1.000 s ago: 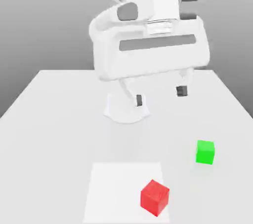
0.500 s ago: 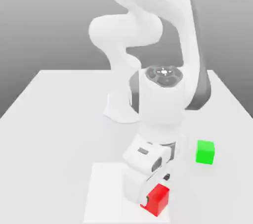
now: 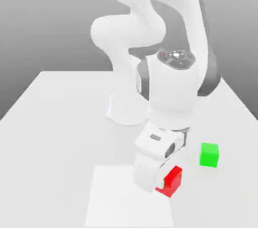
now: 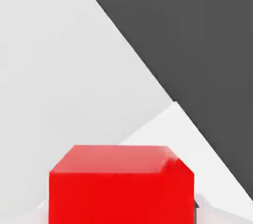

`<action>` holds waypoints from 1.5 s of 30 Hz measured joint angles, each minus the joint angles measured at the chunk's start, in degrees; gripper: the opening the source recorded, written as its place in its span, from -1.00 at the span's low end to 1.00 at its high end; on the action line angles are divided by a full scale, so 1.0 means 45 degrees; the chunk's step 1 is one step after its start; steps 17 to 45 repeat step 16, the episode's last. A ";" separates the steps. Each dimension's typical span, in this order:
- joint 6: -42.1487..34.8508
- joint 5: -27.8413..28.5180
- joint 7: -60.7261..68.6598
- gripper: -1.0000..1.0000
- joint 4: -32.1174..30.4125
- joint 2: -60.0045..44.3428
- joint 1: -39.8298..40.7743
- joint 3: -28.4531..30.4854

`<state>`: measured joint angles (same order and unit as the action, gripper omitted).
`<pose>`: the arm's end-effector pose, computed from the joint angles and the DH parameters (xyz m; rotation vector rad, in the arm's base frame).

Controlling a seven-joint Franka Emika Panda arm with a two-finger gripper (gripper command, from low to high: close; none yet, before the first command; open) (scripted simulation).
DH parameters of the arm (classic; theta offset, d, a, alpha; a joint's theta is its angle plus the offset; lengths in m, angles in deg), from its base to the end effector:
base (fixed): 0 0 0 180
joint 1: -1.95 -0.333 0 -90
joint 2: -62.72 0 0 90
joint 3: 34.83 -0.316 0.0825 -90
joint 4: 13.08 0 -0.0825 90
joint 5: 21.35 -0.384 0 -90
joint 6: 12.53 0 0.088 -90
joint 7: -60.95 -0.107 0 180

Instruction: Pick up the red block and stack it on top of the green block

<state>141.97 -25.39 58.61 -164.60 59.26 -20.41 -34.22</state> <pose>0.3962 0.1555 0.2226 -3.0851 -0.4269 0.0223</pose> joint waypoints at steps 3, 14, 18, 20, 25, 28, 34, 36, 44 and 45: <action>-0.0166 -0.0103 -0.0451 -1.00 -0.1096 0.1273 -0.1606 -0.0713; 0.2540 0.1279 -0.2197 1.00 -0.2564 0.0111 -0.2801 -0.1745; 0.2540 0.1279 -0.2197 1.00 -0.2564 0.0111 -0.2802 -0.1745; 0.2540 0.1279 -0.2197 1.00 -0.2564 0.0111 -0.2802 -0.1745; 0.2540 0.1279 -0.2197 1.00 -0.2564 0.0111 -0.2802 -0.1745; 0.2540 0.1279 -0.2197 1.00 -0.2564 0.0111 -0.2802 -0.1745; 0.2540 0.1279 -0.2197 1.00 -0.2564 0.0111 -0.2802 -0.1745; 0.2540 0.1279 -0.2197 1.00 -0.2564 0.0111 -0.2802 -0.1745; 0.2540 0.1279 -0.2197 1.00 -0.2564 0.0111 -0.2802 -0.1745; 0.2540 0.1279 -0.2197 1.00 -0.2564 0.0111 -0.2802 -0.1745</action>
